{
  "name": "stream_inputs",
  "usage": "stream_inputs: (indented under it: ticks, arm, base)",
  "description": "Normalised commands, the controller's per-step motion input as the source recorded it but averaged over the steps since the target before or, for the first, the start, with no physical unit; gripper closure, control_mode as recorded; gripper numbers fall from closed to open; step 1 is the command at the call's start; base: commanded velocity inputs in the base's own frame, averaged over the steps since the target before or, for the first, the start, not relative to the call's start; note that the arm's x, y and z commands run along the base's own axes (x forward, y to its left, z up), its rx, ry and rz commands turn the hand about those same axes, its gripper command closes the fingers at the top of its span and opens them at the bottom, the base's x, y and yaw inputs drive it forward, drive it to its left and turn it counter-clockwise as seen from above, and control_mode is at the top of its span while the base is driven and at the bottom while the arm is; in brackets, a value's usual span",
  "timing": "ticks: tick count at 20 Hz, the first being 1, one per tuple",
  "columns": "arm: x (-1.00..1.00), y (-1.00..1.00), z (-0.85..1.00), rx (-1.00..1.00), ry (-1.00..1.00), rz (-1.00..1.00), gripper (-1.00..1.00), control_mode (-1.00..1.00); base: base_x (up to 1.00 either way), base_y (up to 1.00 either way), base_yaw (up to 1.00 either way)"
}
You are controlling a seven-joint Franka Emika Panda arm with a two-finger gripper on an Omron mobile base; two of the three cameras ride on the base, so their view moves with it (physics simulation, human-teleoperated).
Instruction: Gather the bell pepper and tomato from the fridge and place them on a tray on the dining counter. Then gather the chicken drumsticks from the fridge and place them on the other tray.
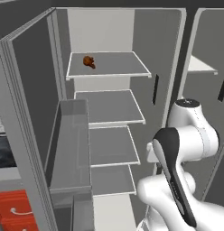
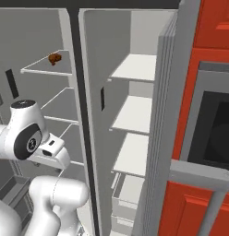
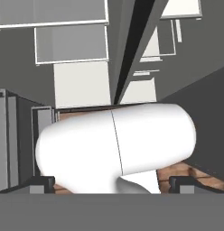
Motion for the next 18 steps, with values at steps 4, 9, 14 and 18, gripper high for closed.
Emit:
stream_inputs:
  ticks: [4,9,14,18]
  arm:
    - [0.0,0.0,0.0,0.0,0.0,0.0,-1.0,1.0]
    - [0.0,0.0,0.0,0.0,0.0,0.0,-1.0,1.0]
    - [0.0,0.0,0.0,0.0,0.0,0.0,-1.0,1.0]
    - [0.0,0.0,0.0,0.0,0.0,0.0,-1.0,1.0]
  base:
    - [0.54,0.4,0.0]
    - [0.46,0.62,-0.12]
    - [0.31,0.5,-0.22]
    - [0.76,0.37,-0.02]
